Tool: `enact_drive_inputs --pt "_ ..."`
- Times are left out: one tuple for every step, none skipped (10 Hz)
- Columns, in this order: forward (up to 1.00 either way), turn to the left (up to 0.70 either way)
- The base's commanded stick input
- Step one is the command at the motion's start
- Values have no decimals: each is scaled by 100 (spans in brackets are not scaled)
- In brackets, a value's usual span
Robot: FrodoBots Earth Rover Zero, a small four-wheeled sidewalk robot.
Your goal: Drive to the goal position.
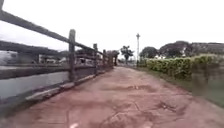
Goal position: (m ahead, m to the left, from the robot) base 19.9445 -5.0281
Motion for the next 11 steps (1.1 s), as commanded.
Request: enact_drive_inputs --pt "100 -11" --pt "100 -10" --pt "100 -3" --pt "100 -7" --pt "100 -4" --pt "100 2" --pt "100 -22" --pt "100 -5" --pt "100 -19" --pt "100 -38" --pt "100 -38"
